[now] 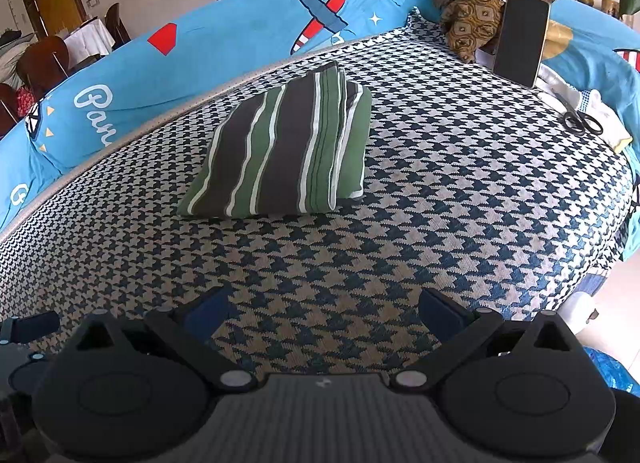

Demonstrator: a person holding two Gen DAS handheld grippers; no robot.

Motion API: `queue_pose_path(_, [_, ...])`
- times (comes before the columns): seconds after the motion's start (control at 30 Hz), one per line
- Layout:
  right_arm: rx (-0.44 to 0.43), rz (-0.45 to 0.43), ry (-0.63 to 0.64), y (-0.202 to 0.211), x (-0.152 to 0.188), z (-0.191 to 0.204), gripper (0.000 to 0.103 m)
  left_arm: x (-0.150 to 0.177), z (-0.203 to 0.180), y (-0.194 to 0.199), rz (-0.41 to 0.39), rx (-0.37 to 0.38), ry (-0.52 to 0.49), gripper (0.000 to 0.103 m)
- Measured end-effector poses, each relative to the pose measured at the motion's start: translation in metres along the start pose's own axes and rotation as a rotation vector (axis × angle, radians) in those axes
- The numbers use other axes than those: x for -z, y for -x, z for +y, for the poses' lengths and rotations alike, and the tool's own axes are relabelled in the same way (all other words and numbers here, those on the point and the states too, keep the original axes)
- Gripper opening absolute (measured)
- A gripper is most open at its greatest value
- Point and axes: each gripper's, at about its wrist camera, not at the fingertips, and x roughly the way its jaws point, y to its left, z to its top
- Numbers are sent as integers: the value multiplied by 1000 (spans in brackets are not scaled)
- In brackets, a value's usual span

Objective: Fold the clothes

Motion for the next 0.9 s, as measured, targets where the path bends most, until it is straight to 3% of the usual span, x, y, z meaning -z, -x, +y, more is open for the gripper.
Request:
queue_pose_path(0.3, [-24,-24,-65,-2,-3,-9,102,0,-3,6,-12,-7,-9,103])
queue_pose_path(0.6, [5,-75,-65,-3,-5,-4,102,5,6,15,-14,-5,20,103])
queue_pose_path(0.9, [-24,-120,-28,-2,-3,2,102,11,11,25,-18,3,35,103])
